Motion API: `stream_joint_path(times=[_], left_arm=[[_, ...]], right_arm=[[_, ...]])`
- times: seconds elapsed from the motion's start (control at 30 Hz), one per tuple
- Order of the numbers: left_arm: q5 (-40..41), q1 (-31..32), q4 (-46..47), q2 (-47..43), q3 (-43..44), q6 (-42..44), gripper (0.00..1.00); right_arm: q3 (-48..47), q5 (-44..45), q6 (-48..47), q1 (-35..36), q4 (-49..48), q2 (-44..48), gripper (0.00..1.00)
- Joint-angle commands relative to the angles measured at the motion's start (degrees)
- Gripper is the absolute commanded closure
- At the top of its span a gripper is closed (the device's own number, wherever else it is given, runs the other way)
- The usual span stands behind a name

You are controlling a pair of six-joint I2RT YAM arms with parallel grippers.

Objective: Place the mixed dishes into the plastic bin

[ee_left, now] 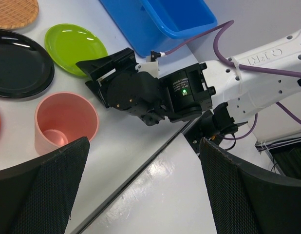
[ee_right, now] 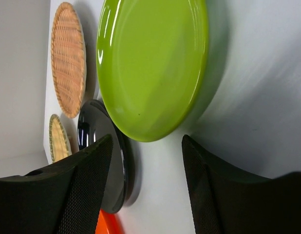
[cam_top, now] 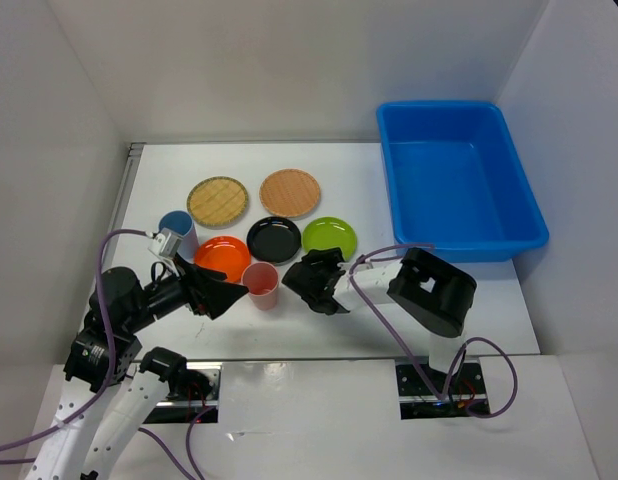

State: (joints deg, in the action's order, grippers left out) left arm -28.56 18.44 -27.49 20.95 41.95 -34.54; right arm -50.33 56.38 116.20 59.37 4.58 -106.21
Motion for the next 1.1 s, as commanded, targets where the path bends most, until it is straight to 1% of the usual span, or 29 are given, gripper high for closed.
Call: stream_joint_path(times=[0.0, 0.03, 0.3, 0.33, 0.37, 0.43, 0.47, 0.53, 0.57, 0.63, 0.67, 0.77, 0.8, 1.0, 1.07], left_arm=[[0.0, 0.2, 0.9, -0.6, 0.1, 0.9, 0.00], [0.0, 0.2, 0.3, -0.6, 0.1, 0.9, 0.00], [0.5, 0.2, 0.3, -1.1, 0.1, 1.4, 0.00], [0.5, 0.2, -0.2, -1.1, 0.1, 1.4, 0.00], [0.5, 0.2, -0.2, -1.1, 0.1, 1.4, 0.00], [0.5, 0.7, -0.2, -1.1, 0.1, 1.4, 0.00], [0.5, 0.7, -0.2, -1.1, 0.1, 1.4, 0.00], [0.5, 0.7, -0.2, -1.1, 0.1, 1.4, 0.00], [0.5, 0.7, -0.2, -1.6, 0.1, 1.4, 0.00], [0.5, 0.7, -0.2, -1.6, 0.1, 1.4, 0.00], [0.5, 0.7, -0.2, -1.6, 0.1, 1.4, 0.00], [0.5, 0.7, -0.2, -1.6, 0.1, 1.4, 0.00], [0.5, 0.7, -0.2, -1.6, 0.1, 1.4, 0.00], [1.0, 0.7, -0.2, -1.6, 0.1, 1.4, 0.00], [1.0, 0.7, -0.2, -1.6, 0.1, 1.4, 0.00]], right_arm=[[1.1, -2.7, 32.9, -1.9, 4.7, -2.8, 0.34], [1.1, -2.7, 32.3, -1.9, 4.1, -2.8, 0.33], [2.2, -5.9, 26.6, -5.0, -0.9, -2.8, 0.33], [2.9, -6.5, 26.0, -5.5, -2.0, -2.8, 0.34], [2.9, -6.5, 25.1, -5.5, -2.0, -2.8, 0.38], [2.9, -7.7, 23.1, -6.7, -2.6, -2.2, 0.41], [2.9, -7.7, 22.4, -6.7, -3.3, -2.2, 0.44], [2.9, -8.2, 21.4, -7.4, -3.8, -2.2, 0.47], [2.9, -8.7, 20.7, -7.4, -3.8, -2.2, 0.54], [2.9, -8.7, 20.7, -7.4, -3.8, -2.2, 0.58], [2.9, -8.7, 20.7, -7.4, -3.8, -2.2, 0.65], [2.3, -8.7, 20.2, -8.0, -3.8, -2.2, 0.75], [2.3, -8.7, 20.2, -8.0, -3.8, -2.2, 0.81], [1.1, -9.3, 20.2, -8.0, -1.3, -2.2, 0.96], [1.1, -8.7, 20.2, -7.4, -0.3, -1.7, 0.96]])
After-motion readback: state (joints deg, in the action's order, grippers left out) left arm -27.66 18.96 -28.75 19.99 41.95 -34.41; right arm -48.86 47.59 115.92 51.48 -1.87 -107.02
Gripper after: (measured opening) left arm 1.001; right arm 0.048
